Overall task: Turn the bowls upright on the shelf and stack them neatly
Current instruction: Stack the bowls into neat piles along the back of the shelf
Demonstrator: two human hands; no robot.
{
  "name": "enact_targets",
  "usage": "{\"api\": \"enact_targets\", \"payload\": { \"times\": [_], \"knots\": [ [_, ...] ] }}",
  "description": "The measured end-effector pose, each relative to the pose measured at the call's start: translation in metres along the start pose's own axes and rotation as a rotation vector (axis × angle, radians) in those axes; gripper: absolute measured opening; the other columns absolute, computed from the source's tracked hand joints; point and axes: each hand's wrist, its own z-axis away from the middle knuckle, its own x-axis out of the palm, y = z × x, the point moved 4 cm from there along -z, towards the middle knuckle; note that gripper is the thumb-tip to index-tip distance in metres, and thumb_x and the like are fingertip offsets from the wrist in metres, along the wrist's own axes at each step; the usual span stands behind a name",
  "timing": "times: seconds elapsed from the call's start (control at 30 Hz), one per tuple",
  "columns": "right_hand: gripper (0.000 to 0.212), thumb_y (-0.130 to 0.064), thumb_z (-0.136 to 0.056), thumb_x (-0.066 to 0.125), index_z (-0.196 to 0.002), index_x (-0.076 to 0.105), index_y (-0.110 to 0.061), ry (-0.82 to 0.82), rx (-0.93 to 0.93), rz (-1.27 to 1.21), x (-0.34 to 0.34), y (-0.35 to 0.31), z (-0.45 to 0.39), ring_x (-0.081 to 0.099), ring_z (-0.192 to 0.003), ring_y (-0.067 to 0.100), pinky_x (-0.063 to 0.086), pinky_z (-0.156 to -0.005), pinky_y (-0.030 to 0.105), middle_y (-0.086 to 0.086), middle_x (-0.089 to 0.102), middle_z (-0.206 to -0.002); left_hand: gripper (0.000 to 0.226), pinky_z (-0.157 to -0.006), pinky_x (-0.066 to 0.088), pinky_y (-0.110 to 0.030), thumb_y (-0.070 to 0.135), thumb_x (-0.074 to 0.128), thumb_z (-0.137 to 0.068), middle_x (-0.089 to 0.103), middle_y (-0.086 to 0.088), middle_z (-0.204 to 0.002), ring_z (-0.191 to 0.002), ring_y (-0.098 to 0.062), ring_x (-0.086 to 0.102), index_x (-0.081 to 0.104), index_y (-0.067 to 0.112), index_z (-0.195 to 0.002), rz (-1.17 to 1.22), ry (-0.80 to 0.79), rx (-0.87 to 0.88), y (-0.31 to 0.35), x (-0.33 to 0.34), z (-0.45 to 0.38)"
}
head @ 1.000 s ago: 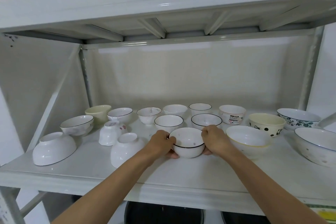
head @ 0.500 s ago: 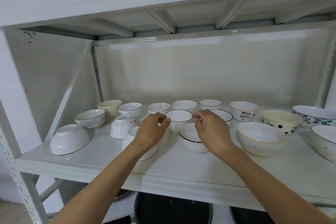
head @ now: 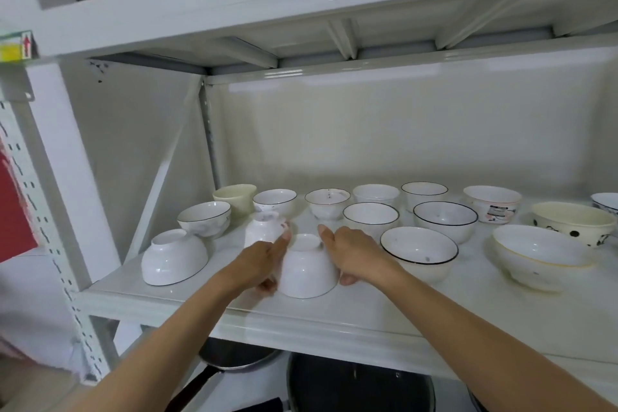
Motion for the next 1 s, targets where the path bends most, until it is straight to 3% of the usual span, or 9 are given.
{"api": "enact_targets", "payload": {
  "times": [0.1,0.2,0.33,0.4,0.57,0.7,0.83,0.93,1.0],
  "knots": [
    [0.039,-0.039,-0.101,0.024,-0.098,0.051,-0.012,-0.037,0.051,-0.098,0.004,-0.005,-0.003,0.062,-0.058,0.029,0.046,-0.092,0.03,0.008,0.063,-0.065,0.078,-0.045,0.049,-0.017,0.06,0.025,-0.097,0.071,-0.026,-0.081,-0.052,-0.025,0.062,0.068,-0.005,-0.096,0.034,-0.015,0.005,-0.005,0.0,-0.004],
    [0.028,-0.025,-0.102,0.028,-0.12,0.047,-0.017,-0.031,0.063,-0.129,0.007,-0.008,-0.006,0.068,-0.077,0.038,0.044,-0.091,0.031,0.017,0.064,-0.098,0.072,-0.06,0.06,-0.03,0.059,0.026,-0.097,0.07,-0.03,-0.084,-0.058,-0.031,0.067,0.066,-0.001,-0.101,0.126,-0.064,0.006,-0.008,0.001,-0.007],
    [0.041,-0.041,-0.102,0.02,-0.076,0.043,-0.021,0.003,0.06,-0.115,0.011,-0.016,-0.006,0.071,-0.072,0.033,0.045,-0.082,0.03,0.012,0.063,-0.067,0.065,-0.058,0.058,-0.03,0.057,0.027,-0.098,0.07,-0.029,-0.077,-0.055,-0.031,0.065,0.063,0.003,-0.102,0.151,-0.059,0.05,-0.012,-0.002,-0.012],
    [0.045,-0.043,-0.102,0.019,-0.068,0.041,-0.024,0.072,0.043,-0.06,0.011,-0.019,-0.012,0.07,-0.08,0.031,0.047,-0.086,0.033,0.017,0.068,-0.074,0.056,-0.055,0.056,-0.026,0.056,0.034,-0.097,0.07,-0.023,-0.071,-0.051,-0.027,0.065,0.059,0.006,-0.102,0.176,-0.008,0.096,-0.012,-0.007,-0.014],
    [0.053,-0.052,-0.1,0.025,-0.097,0.062,-0.014,0.382,0.007,-0.096,-0.003,-0.026,-0.024,0.058,-0.1,0.031,0.042,-0.083,0.035,0.014,0.061,-0.1,0.039,-0.069,0.056,-0.032,0.052,0.05,-0.092,0.066,-0.007,-0.06,-0.053,-0.026,0.067,0.051,0.018,-0.11,0.247,0.154,0.27,-0.003,-0.029,-0.023],
    [0.045,-0.052,-0.099,0.029,-0.11,0.06,-0.021,0.508,-0.029,-0.307,-0.015,-0.031,-0.023,0.058,-0.1,0.026,0.041,-0.081,0.032,0.006,0.061,-0.1,0.051,-0.071,0.056,-0.038,0.051,0.069,-0.08,0.063,-0.001,-0.083,-0.068,-0.024,0.068,0.048,0.017,-0.113,0.277,0.237,0.373,0.005,-0.04,-0.023],
    [0.054,-0.051,-0.098,0.027,-0.09,0.064,-0.013,0.404,0.074,-0.602,-0.024,-0.027,-0.031,0.067,-0.084,0.036,0.055,-0.074,0.036,0.012,0.068,-0.094,0.068,-0.071,0.056,-0.034,0.058,0.073,-0.065,0.055,0.005,-0.105,-0.081,-0.013,0.062,0.052,0.019,-0.116,0.122,0.351,0.535,0.002,-0.042,-0.022],
    [0.065,-0.059,-0.097,0.028,-0.081,0.061,-0.006,0.141,0.246,-0.892,-0.02,-0.02,-0.026,0.063,-0.058,0.03,0.054,-0.051,0.027,0.015,0.064,-0.07,0.072,-0.078,0.056,-0.027,0.048,0.079,-0.065,0.046,0.009,-0.114,-0.091,-0.007,0.056,0.049,0.018,-0.123,0.147,0.339,0.685,-0.001,-0.04,-0.018],
    [0.071,-0.067,-0.093,0.029,-0.085,0.061,-0.004,-0.004,0.281,-0.885,-0.015,-0.016,-0.024,0.061,-0.051,0.026,0.05,-0.046,0.022,0.013,0.062,-0.059,0.071,-0.082,0.054,-0.024,0.043,0.081,-0.067,0.042,0.01,-0.116,-0.092,-0.009,0.055,0.046,0.022,-0.125,0.08,0.323,0.778,-0.002,-0.037,-0.018]
  ]
}}
